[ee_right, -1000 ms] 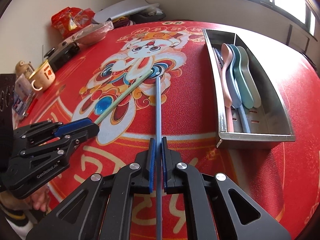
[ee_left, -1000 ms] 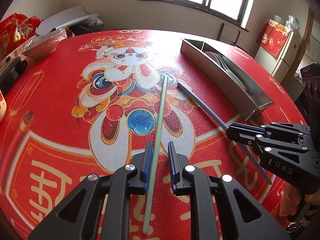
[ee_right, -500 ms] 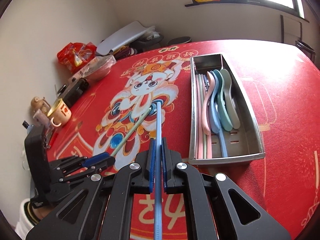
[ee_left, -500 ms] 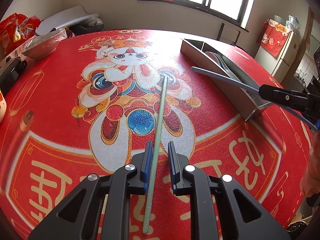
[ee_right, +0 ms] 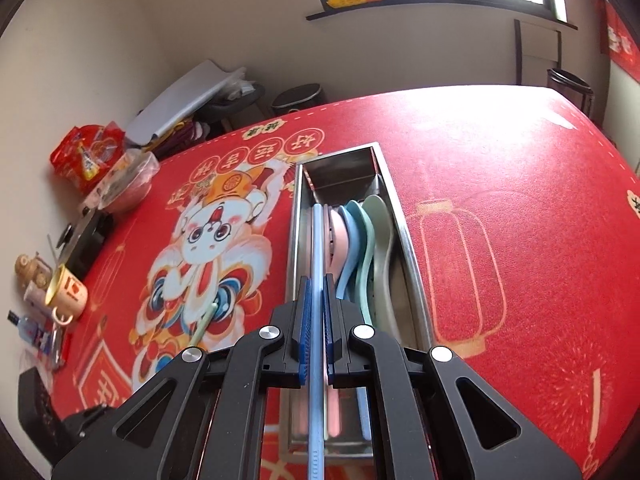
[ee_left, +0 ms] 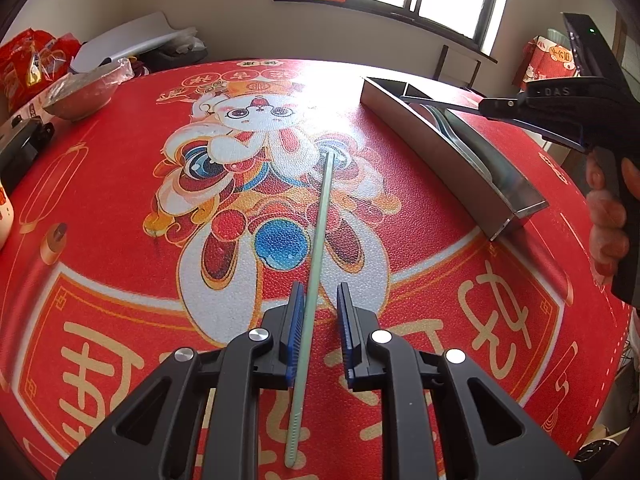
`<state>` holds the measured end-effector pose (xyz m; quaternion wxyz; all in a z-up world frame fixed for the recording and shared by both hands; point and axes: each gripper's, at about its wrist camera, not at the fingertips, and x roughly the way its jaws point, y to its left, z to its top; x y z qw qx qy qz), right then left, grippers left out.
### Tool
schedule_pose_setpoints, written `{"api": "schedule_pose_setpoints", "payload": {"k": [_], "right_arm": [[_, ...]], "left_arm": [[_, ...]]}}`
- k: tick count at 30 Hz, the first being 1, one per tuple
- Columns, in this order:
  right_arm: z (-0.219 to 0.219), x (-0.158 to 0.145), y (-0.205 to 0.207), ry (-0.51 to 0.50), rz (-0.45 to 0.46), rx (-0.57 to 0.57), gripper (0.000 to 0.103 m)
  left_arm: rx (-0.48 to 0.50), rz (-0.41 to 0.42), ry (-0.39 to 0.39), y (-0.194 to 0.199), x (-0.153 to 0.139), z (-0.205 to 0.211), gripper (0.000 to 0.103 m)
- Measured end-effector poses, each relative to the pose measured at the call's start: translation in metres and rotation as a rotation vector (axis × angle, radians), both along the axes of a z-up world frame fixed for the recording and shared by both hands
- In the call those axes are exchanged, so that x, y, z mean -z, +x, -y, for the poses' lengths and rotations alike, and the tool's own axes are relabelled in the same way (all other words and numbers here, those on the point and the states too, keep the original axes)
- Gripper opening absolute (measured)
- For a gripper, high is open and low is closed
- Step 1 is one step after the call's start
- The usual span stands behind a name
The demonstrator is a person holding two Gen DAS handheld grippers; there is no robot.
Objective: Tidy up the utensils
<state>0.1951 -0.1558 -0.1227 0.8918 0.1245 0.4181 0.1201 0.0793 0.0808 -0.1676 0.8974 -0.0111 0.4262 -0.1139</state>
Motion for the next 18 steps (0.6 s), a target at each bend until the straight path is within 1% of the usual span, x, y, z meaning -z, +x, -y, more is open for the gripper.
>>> {"api": "schedule_pose_setpoints", "payload": {"k": [5,13,18], "right_arm": [[-0.007,0.014,0.019,0.045,-0.058,0.005,0.006],[-0.007,0.039,0.025,0.157,-0.161,0.026,0.006],[-0.004,0.042,0.026,0.189,-0.17,0.018,0.006]], "left_arm": [[0.0,-0.001,-0.002,0.0,0.0,0.0,0.017],[0.001,-0.002,-0.006,0.0,0.001,-0.001,0.017],[0.0,-0.001,-0.003,0.0,0.001,-0.001,0.017]]}}
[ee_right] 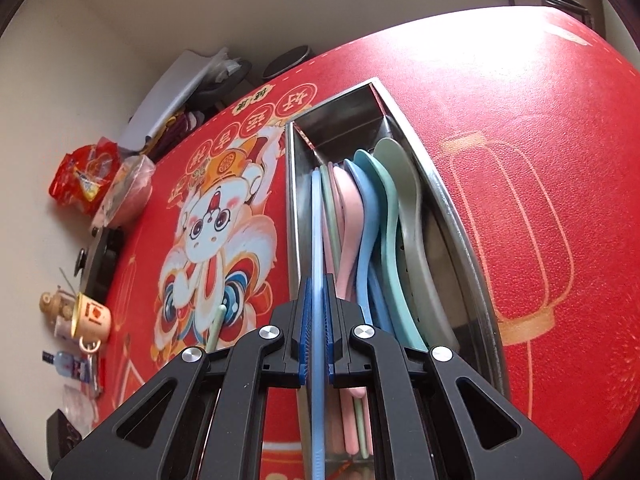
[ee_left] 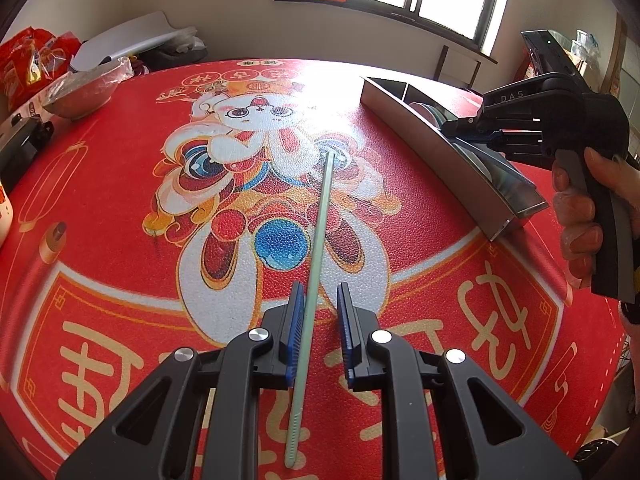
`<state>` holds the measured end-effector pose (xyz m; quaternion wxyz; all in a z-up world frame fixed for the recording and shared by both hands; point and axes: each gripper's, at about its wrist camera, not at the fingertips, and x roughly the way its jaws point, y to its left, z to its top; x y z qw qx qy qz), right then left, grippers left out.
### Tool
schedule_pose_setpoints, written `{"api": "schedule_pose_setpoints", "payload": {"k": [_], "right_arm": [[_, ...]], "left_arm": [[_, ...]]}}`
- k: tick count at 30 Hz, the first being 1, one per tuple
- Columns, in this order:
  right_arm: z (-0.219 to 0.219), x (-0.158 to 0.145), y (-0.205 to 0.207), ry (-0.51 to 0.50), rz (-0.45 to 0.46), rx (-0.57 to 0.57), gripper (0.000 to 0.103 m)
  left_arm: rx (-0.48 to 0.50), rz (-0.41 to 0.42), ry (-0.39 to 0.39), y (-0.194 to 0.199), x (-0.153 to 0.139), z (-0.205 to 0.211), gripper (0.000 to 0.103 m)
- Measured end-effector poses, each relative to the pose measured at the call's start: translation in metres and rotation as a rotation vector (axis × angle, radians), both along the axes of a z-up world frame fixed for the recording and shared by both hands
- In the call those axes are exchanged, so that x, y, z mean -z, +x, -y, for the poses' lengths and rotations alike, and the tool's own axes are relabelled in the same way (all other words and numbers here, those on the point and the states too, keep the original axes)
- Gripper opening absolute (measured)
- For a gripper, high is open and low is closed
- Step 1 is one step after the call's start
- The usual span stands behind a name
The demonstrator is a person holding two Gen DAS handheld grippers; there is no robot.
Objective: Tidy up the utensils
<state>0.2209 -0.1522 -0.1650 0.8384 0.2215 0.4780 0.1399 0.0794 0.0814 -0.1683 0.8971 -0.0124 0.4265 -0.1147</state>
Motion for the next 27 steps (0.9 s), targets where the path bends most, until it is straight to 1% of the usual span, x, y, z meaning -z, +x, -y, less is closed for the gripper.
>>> {"api": "schedule_pose_setpoints", "payload": {"k": [8,14,19,23,27], "right_arm": [[0.003,0.008,0.012,0.04,-0.025,0.012,0.006],[0.003,0.014,0.02,0.047,-0.053,0.013,0.006],[0.006,0.017,0.021,0.007,-0.055,0.024,0.008],[0.009,0.017,0.022,0.002,-0.049,0.017,0.008],[0.014,0.016,0.022,0.048,-0.05,0.015,0.008]], "left_arm": [[0.0,0.001,0.006,0.0,0.0,0.0,0.017],[0.0,0.003,0.015,-0.001,0.0,0.003,0.017],[0.0,0.003,0.019,-0.002,-0.001,0.004,0.017],[0.0,0.003,0.02,-0.002,-0.001,0.004,0.017],[0.0,0.003,0.019,-0.002,-0.001,0.004,0.017]]}}
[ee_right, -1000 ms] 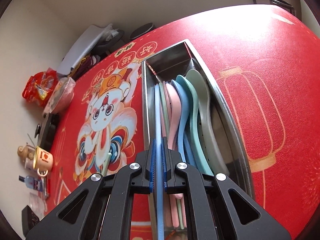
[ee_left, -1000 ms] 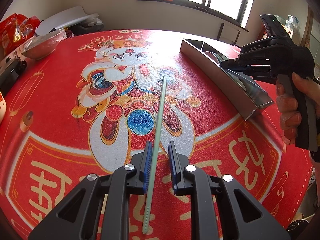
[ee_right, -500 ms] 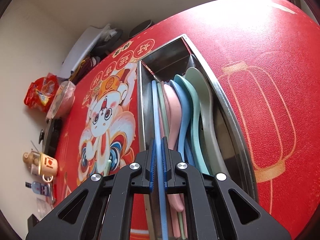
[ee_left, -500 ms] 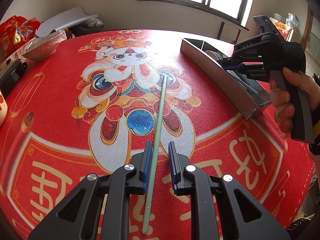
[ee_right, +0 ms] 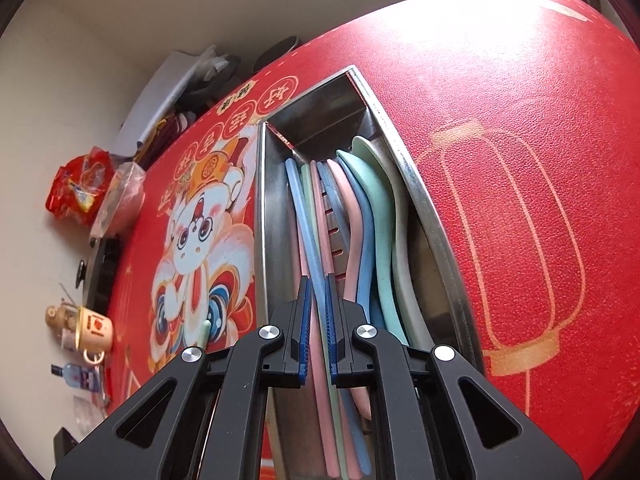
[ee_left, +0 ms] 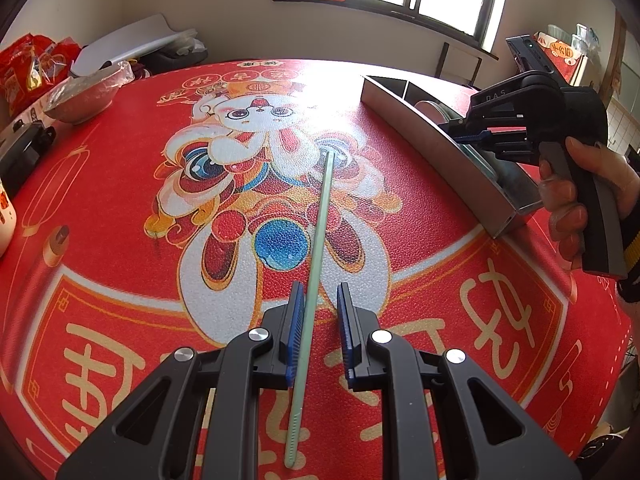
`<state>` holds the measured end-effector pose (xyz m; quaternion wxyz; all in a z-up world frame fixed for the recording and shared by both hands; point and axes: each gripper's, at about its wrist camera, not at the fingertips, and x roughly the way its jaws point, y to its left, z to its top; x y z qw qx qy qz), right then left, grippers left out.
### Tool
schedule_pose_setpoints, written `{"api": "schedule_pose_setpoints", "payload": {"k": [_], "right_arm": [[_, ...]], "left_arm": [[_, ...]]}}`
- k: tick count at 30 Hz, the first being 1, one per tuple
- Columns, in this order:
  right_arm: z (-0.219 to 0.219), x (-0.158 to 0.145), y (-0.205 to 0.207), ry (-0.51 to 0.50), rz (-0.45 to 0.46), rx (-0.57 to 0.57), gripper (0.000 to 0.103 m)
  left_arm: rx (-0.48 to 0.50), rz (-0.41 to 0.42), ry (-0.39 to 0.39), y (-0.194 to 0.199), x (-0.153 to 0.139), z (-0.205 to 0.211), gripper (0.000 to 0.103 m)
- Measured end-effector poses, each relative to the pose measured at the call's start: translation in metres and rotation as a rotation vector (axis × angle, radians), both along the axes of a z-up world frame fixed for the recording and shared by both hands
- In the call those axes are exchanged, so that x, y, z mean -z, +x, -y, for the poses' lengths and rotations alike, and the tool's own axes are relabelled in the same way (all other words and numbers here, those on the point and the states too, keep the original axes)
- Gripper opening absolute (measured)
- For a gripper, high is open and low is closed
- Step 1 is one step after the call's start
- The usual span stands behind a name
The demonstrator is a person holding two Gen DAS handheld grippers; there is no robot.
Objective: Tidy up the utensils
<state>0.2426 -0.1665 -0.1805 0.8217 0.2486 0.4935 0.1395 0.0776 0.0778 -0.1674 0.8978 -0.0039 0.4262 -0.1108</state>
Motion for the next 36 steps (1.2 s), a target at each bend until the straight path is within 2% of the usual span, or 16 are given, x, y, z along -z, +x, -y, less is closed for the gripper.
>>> {"api": "schedule_pose_setpoints", "payload": {"k": [2,6,7,10,12,14,17,21,23,29,32,33,34,36], "right_arm": [[0.002,-0.007,-0.004,-0.014,0.036,-0.01,0.008],[0.003,-0.025,-0.023,-0.104,0.144,-0.054,0.009],[0.005,-0.029,-0.028,-0.13,0.173,-0.062,0.015],[0.012,-0.04,-0.055,-0.211,0.293,-0.067,0.06],[0.018,-0.045,-0.072,-0.242,0.365,-0.087,0.06],[0.023,-0.047,-0.087,-0.265,0.396,-0.104,0.065],[0.031,-0.046,-0.109,-0.257,0.434,-0.117,0.071],[0.039,-0.039,-0.13,-0.221,0.437,-0.134,0.076],[0.043,-0.035,-0.135,-0.198,0.436,-0.135,0.085],[0.055,-0.032,-0.139,-0.147,0.448,-0.121,0.085],[0.062,-0.033,-0.14,-0.12,0.456,-0.104,0.085],[0.064,-0.033,-0.14,-0.112,0.459,-0.1,0.085],[0.067,-0.033,-0.139,-0.103,0.461,-0.095,0.085],[0.07,-0.031,-0.138,-0.081,0.458,-0.086,0.085]], "left_arm": [[0.0,0.0,0.002,0.0,0.0,0.0,0.017],[0.0,-0.001,-0.002,0.0,0.0,0.0,0.017],[0.0,-0.001,-0.005,0.001,-0.001,-0.001,0.017],[-0.001,-0.002,-0.011,0.001,0.0,-0.002,0.017],[-0.001,-0.003,-0.011,0.001,0.0,-0.002,0.017],[0.001,-0.002,-0.007,0.001,0.0,-0.002,0.017],[0.03,-0.003,-0.005,0.001,0.0,0.002,0.027],[0.049,-0.017,0.025,0.005,-0.002,0.008,0.031],[0.046,-0.039,0.041,0.012,-0.003,0.011,0.031],[0.046,-0.072,0.138,0.033,-0.003,0.023,0.03],[0.054,-0.083,0.145,0.04,-0.004,0.025,0.019],[0.057,-0.085,0.152,0.041,-0.004,0.026,0.009],[0.057,-0.087,0.158,0.042,-0.004,0.028,0.006],[0.045,-0.09,0.161,0.044,-0.005,0.029,0.006]]}}
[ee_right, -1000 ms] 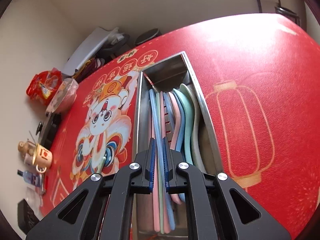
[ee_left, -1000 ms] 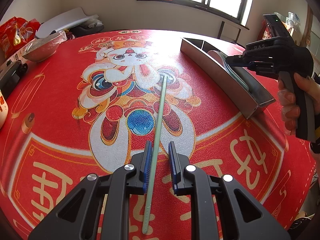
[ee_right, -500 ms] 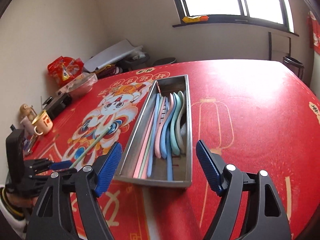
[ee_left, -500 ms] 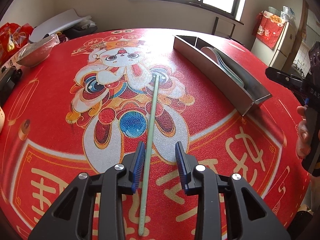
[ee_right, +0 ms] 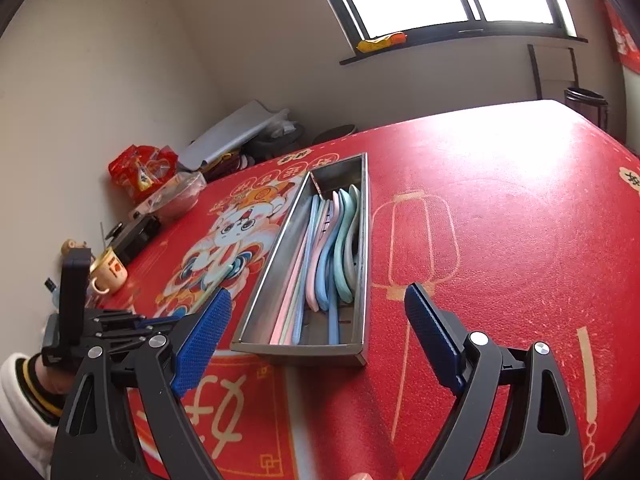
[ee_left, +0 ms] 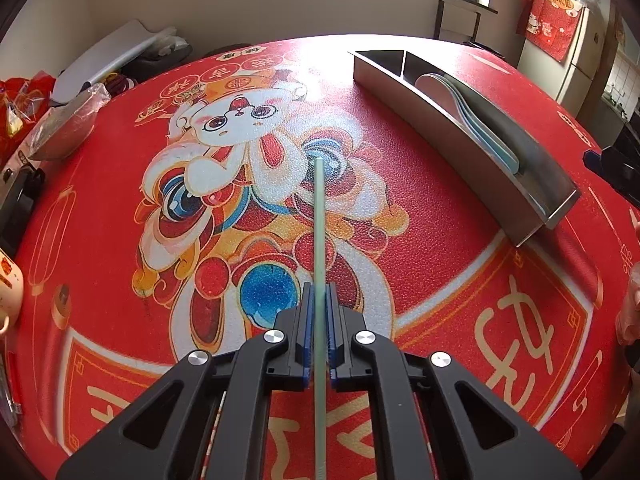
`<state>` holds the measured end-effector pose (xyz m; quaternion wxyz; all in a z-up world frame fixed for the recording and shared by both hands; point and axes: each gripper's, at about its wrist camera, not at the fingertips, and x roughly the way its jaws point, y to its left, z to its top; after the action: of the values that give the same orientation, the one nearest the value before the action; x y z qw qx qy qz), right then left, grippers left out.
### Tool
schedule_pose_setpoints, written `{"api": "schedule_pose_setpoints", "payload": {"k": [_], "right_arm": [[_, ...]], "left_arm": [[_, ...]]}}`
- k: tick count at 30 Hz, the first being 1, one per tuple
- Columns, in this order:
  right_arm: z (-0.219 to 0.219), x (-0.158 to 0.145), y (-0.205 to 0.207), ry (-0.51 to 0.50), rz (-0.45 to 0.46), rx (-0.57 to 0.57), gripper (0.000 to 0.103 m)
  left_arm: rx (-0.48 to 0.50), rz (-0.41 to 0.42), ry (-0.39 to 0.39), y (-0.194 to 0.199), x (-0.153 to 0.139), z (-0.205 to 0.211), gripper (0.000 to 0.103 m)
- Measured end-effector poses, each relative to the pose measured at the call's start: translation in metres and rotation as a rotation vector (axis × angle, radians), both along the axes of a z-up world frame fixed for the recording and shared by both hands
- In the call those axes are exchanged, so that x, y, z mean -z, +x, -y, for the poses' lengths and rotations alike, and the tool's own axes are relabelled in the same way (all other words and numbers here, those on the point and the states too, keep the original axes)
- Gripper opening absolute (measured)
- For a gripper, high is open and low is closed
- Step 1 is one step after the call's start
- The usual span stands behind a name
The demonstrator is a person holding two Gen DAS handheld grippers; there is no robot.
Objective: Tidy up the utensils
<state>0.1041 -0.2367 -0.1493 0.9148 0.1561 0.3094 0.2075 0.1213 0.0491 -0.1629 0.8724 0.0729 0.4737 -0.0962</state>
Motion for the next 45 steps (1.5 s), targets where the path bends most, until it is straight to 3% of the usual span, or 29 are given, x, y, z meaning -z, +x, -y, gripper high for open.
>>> {"api": "schedule_pose_setpoints", "payload": {"k": [8,19,26,36,42,45], "right_arm": [[0.013,0.006,0.003,0.07,-0.021,0.022,0.087],[0.03,0.006,0.001,0.087,-0.015,0.151,0.087],[0.04,0.009,0.003,0.109,-0.036,0.188,0.087],[0.068,0.013,0.008,0.106,-0.06,0.38,0.087],[0.066,0.017,0.013,0.111,-0.083,0.348,0.087],[0.065,0.018,0.014,0.112,-0.084,0.337,0.087]], "left_arm": [[-0.078,0.004,-0.104,0.0,-0.007,-0.005,0.006],[-0.076,0.066,-0.168,0.005,-0.037,0.02,0.006],[-0.116,0.067,-0.332,0.029,-0.051,0.045,0.006],[-0.197,0.042,-0.511,0.078,-0.05,0.095,0.006],[-0.245,0.029,-0.517,0.099,-0.039,0.106,0.006],[-0.268,0.033,-0.475,0.104,-0.032,0.106,0.006]]}}
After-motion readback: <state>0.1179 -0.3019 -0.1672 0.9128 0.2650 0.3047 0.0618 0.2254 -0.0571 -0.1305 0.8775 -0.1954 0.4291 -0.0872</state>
